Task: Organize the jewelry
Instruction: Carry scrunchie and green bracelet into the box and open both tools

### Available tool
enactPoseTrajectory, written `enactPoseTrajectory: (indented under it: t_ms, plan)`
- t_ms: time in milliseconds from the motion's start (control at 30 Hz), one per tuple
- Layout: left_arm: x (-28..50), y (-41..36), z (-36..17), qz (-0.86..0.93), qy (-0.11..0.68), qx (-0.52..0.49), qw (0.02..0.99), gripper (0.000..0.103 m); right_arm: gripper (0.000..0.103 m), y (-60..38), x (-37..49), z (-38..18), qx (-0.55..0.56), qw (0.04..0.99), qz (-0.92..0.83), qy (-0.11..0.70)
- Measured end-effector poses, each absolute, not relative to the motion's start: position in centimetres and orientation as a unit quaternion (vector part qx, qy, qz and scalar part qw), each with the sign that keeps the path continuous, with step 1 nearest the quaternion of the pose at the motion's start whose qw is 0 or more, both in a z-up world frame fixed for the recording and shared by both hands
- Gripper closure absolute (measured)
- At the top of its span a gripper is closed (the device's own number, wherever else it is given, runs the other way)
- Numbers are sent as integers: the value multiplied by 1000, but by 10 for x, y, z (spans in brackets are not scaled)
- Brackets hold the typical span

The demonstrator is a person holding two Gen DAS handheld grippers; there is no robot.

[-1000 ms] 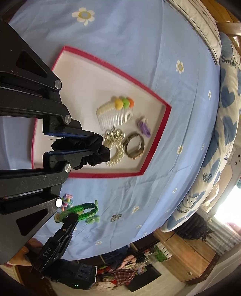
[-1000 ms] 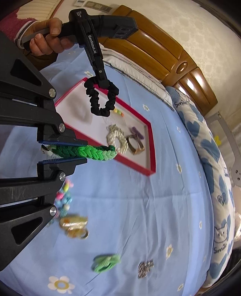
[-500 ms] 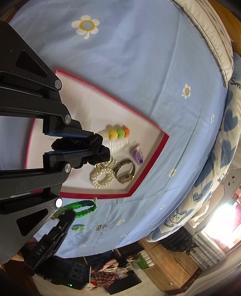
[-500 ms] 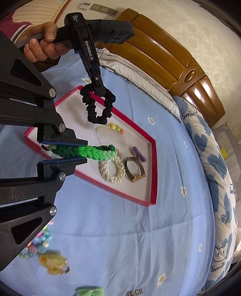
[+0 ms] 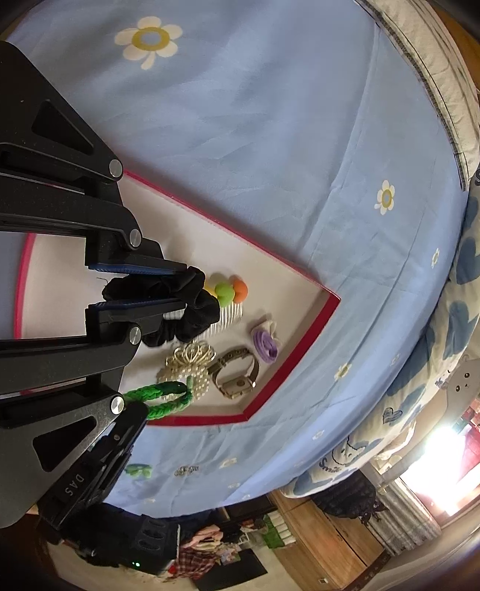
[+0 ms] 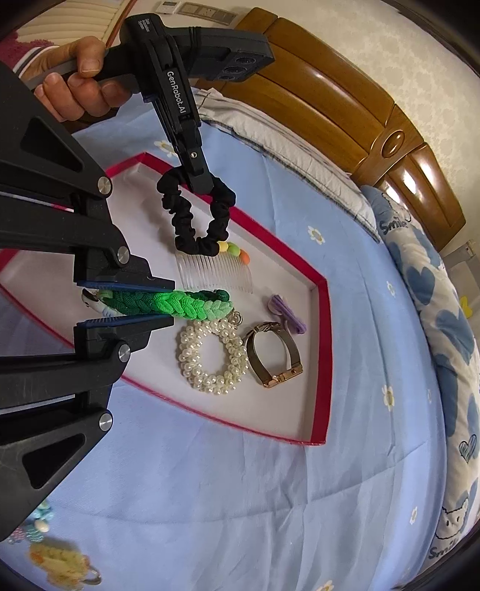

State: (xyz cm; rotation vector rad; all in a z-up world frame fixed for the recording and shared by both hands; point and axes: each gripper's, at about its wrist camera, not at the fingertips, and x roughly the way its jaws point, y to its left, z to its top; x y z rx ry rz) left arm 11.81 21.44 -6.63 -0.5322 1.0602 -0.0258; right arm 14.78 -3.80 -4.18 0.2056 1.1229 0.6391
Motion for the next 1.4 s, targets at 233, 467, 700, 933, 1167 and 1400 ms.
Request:
enactPoseTrajectory:
  t_ms: [233, 467, 700, 933, 1167, 1400]
  plan:
    - [122, 211, -81, -1, 519, -227, 824, 93, 90, -34, 156, -54, 86, 788, 290, 536]
    - [123, 211, -86, 7, 526, -218, 822, 91, 87, -30, 159, -58, 76, 786, 290, 541]
    - [123, 208, -85, 14, 530, -207, 822, 76, 86, -28, 158, -55, 69, 788, 292, 538]
    - [121, 206, -81, 14, 530, -206, 823, 65, 80, -29, 157, -51, 69, 791, 291, 534]
    - [115, 202, -69, 10, 522, -201, 829, 63, 75, -36, 151, -38, 74, 797, 293, 523]
    - [107, 187, -49, 1, 507, -190, 841, 59, 64, -63, 139, -20, 89, 810, 283, 506]
